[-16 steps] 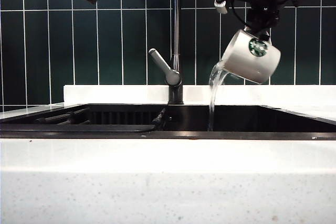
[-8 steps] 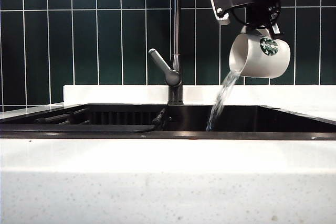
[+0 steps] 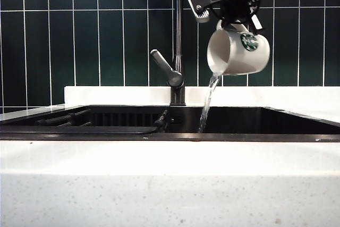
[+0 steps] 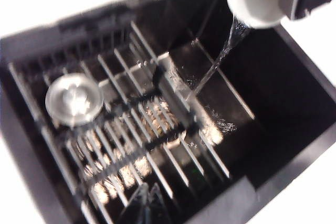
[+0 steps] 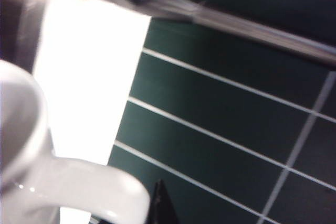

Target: Pick up the mug next to the sink, go to the faucet to get some water, pour the water into the sink, and finally put the mug back to its place.

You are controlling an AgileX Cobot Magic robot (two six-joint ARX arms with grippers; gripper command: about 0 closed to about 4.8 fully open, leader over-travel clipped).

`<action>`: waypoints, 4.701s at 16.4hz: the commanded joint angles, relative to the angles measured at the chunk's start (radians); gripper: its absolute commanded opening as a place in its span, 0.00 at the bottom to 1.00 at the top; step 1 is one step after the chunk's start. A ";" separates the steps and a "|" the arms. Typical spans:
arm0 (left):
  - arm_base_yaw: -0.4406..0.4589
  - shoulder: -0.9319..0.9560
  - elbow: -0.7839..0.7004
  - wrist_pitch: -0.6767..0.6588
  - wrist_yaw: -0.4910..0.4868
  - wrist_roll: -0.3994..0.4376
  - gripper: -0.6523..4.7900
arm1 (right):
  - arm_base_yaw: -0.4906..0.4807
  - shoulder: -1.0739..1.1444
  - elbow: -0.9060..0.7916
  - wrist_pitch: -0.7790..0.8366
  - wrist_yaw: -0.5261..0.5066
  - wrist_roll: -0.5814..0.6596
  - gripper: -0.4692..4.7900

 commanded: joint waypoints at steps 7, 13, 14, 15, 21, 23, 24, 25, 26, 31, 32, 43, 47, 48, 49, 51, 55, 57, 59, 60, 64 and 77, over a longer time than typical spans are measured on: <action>-0.001 -0.230 -0.037 0.003 -0.161 -0.021 0.11 | 0.010 -0.018 0.013 0.024 0.071 0.217 0.12; -0.001 -0.546 -0.198 -0.026 -0.239 -0.021 0.11 | -0.105 -0.018 -0.005 0.017 0.063 0.996 0.11; -0.001 -0.624 -0.251 -0.023 -0.263 -0.022 0.11 | -0.142 -0.018 -0.023 0.018 0.030 1.088 0.11; -0.001 -0.692 -0.297 -0.019 -0.277 -0.022 0.11 | -0.167 -0.018 -0.041 0.019 0.004 1.135 0.11; 0.000 -0.968 -0.473 -0.013 -0.276 -0.076 0.11 | -0.393 -0.018 -0.220 0.210 -0.140 1.445 0.10; 0.000 -0.977 -0.478 -0.035 -0.275 -0.101 0.11 | -0.442 -0.019 -0.273 0.290 -0.185 1.494 0.10; 0.000 -0.977 -0.478 -0.048 -0.277 -0.101 0.11 | -0.460 -0.019 -0.296 0.326 -0.209 1.498 0.10; 0.000 -0.977 -0.480 -0.052 -0.276 -0.101 0.11 | -0.470 -0.021 -0.316 0.364 -0.224 1.498 0.10; 0.000 -0.977 -0.482 -0.065 -0.275 -0.101 0.11 | -0.488 -0.024 -0.356 0.447 -0.238 1.501 0.10; 0.000 -0.977 -0.486 -0.093 -0.278 -0.101 0.11 | -0.562 -0.025 -0.471 0.679 -0.196 1.688 0.09; 0.000 -0.977 -0.486 -0.093 -0.278 -0.101 0.11 | -0.577 -0.025 -0.481 0.686 -0.197 1.707 0.09; 0.000 -0.977 -0.486 -0.109 -0.278 -0.100 0.11 | -0.600 -0.022 -0.505 0.581 -0.282 1.707 0.09; 0.000 -0.977 -0.486 -0.114 -0.277 -0.100 0.11 | -0.600 -0.022 -0.505 0.539 -0.288 1.707 0.09; 0.000 -0.977 -0.486 -0.116 -0.277 -0.098 0.11 | -0.600 -0.022 -0.505 0.532 -0.288 1.707 0.09; 0.000 -0.977 -0.486 -0.119 -0.277 -0.095 0.11 | -0.600 -0.022 -0.505 0.525 -0.288 1.707 0.09; 0.000 -0.977 -0.486 -0.122 -0.276 -0.089 0.11 | -0.601 -0.016 -0.505 0.520 -0.287 1.704 0.09; 0.000 -0.977 -0.486 -0.145 -0.274 -0.089 0.11 | -0.602 0.038 -0.505 0.513 -0.287 1.695 0.13; 0.000 -0.977 -0.486 -0.163 -0.274 -0.089 0.11 | -0.602 0.060 -0.505 0.495 -0.278 1.695 0.19; 0.000 -0.977 -0.486 -0.175 -0.274 -0.089 0.11 | -0.602 0.063 -0.505 0.497 -0.214 1.695 0.34; 0.000 -0.977 -0.486 -0.178 -0.274 -0.089 0.11 | -0.603 0.060 -0.505 0.500 -0.197 1.694 0.38; 0.000 -0.977 -0.486 -0.180 -0.274 -0.089 0.11 | -0.603 0.026 -0.505 0.467 -0.201 1.688 0.38; 0.000 -0.977 -0.486 -0.180 -0.262 -0.070 0.11 | -0.602 -0.217 -0.505 0.146 -0.209 1.688 0.38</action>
